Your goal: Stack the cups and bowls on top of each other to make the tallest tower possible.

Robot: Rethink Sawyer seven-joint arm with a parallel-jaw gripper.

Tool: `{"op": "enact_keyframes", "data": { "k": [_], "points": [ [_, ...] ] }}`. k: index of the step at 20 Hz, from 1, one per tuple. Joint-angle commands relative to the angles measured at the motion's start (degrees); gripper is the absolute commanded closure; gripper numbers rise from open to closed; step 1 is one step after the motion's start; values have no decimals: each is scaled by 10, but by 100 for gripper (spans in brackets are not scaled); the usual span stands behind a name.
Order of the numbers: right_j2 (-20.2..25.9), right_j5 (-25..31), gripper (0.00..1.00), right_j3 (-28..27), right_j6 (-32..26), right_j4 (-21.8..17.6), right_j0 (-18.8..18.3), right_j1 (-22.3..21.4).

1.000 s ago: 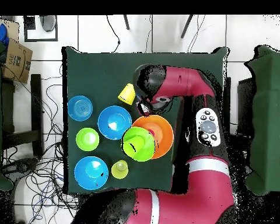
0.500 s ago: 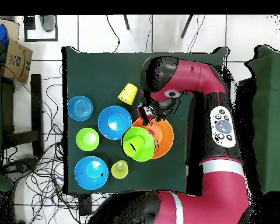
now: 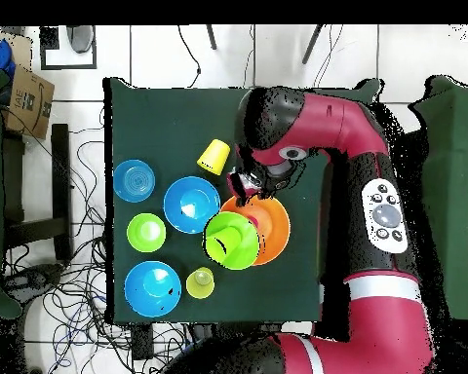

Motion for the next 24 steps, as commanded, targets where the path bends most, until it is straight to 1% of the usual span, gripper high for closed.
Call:
{"op": "enact_keyframes", "data": {
  "k": [1,4,7,11,14,16,20,24],
  "points": [
    [64,-75,0,88,-129,-48,4,-4],
    [63,-104,0,110,-127,-62,7,-12],
    [67,-119,0,123,-131,-71,9,-12],
    [67,-152,0,138,-126,-86,13,-9],
    [56,-186,0,146,-100,-117,27,-13],
    [59,-201,0,149,-101,-133,29,-9],
    [62,-226,0,153,-92,-156,31,2],
    [67,-234,0,156,-90,-168,30,7]
  ]
}}
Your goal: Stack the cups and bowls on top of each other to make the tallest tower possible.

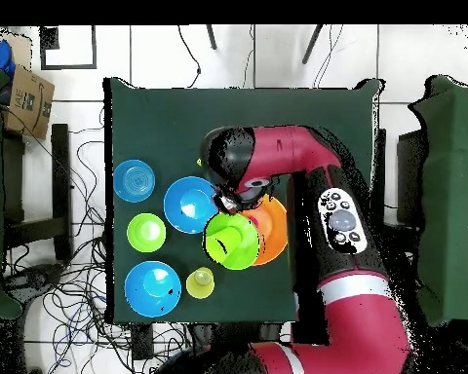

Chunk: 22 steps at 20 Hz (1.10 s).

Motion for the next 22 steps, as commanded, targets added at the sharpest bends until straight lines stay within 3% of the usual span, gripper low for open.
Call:
{"op": "enact_keyframes", "data": {
  "k": [1,14,22],
  "points": [
    [36,-62,0,42,-88,-69,12,28],
    [33,-113,0,81,-85,-97,8,19],
    [33,-105,0,42,-118,-113,0,44]
  ]
}}
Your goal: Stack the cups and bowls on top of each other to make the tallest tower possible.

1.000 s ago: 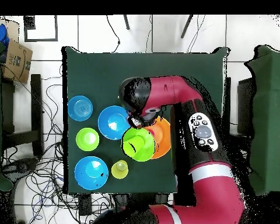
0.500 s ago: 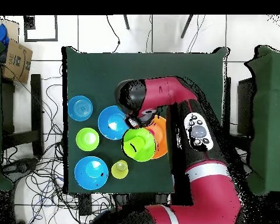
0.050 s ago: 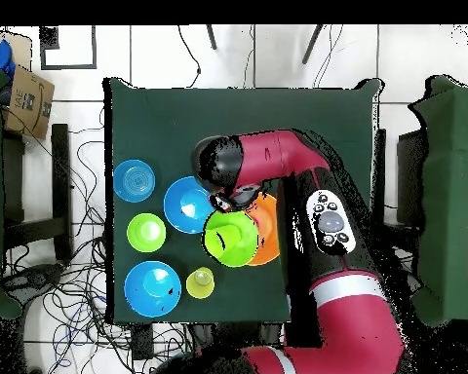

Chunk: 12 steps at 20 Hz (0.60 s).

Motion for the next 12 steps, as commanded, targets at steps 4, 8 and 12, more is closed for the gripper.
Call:
{"op": "enact_keyframes", "data": {
  "k": [4,8,12],
  "points": [
    [27,-24,0,12,-145,-92,-18,55],
    [34,-17,0,10,-168,-98,-34,54],
    [46,-4,0,18,-191,-99,-54,42]
  ]
}}
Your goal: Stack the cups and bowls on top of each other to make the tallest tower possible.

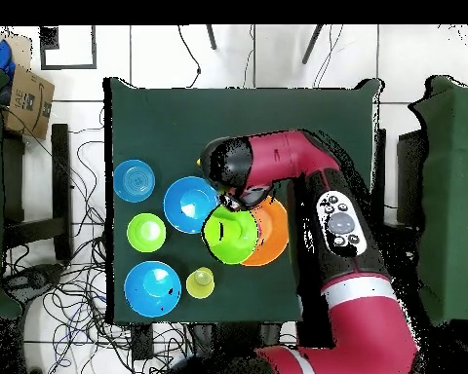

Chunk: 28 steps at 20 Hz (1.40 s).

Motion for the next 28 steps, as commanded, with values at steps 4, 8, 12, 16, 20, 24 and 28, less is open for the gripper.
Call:
{"op": "enact_keyframes", "data": {
  "k": [4,8,12,16,20,24,28],
  "points": [
    [51,14,0,26,-212,-72,-52,31],
    [73,31,0,37,-234,-69,-74,18],
    [91,55,0,38,-254,-60,-88,5],
    [104,84,0,30,-261,-49,-98,-8],
    [115,116,0,11,-257,-42,-102,-14],
    [126,145,0,-1,-252,-34,-103,-26],
    [134,171,0,-21,-210,-27,-87,-24]
  ]
}}
